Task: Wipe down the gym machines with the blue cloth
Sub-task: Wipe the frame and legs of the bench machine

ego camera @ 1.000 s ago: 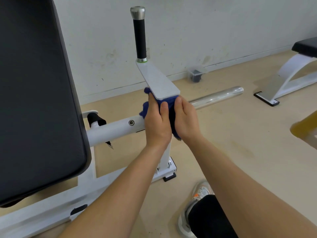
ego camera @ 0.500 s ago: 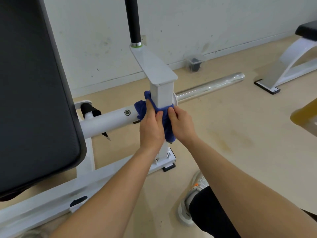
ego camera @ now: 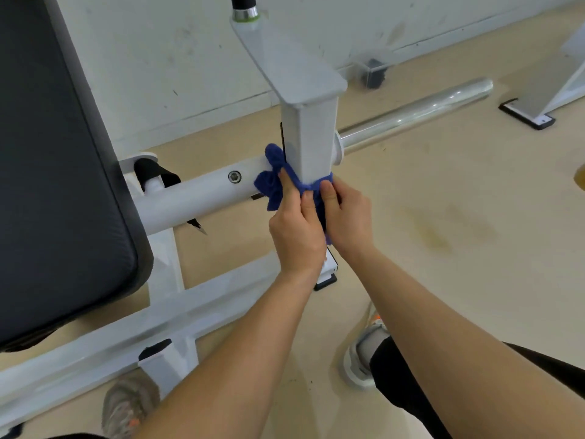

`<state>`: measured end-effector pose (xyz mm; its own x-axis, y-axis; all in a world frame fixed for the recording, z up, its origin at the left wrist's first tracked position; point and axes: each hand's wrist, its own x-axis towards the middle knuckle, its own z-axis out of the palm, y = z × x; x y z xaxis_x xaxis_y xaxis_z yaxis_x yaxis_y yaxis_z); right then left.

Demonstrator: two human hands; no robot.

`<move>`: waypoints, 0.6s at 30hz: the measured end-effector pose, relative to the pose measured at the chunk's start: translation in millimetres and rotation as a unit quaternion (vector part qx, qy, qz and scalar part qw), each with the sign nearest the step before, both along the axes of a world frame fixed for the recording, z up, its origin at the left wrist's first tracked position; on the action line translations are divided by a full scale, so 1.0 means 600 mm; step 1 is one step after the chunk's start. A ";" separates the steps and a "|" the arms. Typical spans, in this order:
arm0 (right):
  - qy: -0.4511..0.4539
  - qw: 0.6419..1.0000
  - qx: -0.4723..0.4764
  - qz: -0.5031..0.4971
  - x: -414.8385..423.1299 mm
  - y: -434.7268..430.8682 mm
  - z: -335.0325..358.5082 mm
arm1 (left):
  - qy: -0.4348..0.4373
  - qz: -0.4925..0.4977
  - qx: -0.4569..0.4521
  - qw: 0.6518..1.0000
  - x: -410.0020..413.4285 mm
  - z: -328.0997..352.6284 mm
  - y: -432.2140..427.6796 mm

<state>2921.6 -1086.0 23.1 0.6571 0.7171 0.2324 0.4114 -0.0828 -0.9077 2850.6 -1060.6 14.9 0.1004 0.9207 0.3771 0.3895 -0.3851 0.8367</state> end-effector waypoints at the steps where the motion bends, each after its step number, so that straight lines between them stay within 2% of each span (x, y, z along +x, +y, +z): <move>1: 0.009 1.000 -0.002 0.003 -0.002 -0.001 -0.017 | 0.001 0.005 -0.004 1.000 0.001 -0.011 -0.002; 7: 0.035 0.998 -0.041 0.027 0.005 -0.002 -0.076 | 0.061 -0.012 -0.120 0.991 -0.004 -0.099 0.009; 10: 0.041 0.996 -0.059 0.059 0.010 -0.004 -0.076 | 0.052 -0.035 -0.151 0.987 0.000 -0.094 0.015; 14: 0.029 0.998 -0.025 0.050 0.018 -0.004 -0.040 | 0.002 -0.038 -0.098 0.994 0.004 -0.058 0.029; 18: 0.015 0.998 -0.020 0.049 0.024 0.007 -0.032 | 0.022 -0.028 -0.081 0.996 0.006 -0.071 0.037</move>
<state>2936.0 -1082.0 3.9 0.5893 0.7868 0.1835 0.3911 -0.0790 -0.9169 2854.2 -1038.3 -27.5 0.1666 0.9616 0.2180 0.4089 -0.2686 0.8722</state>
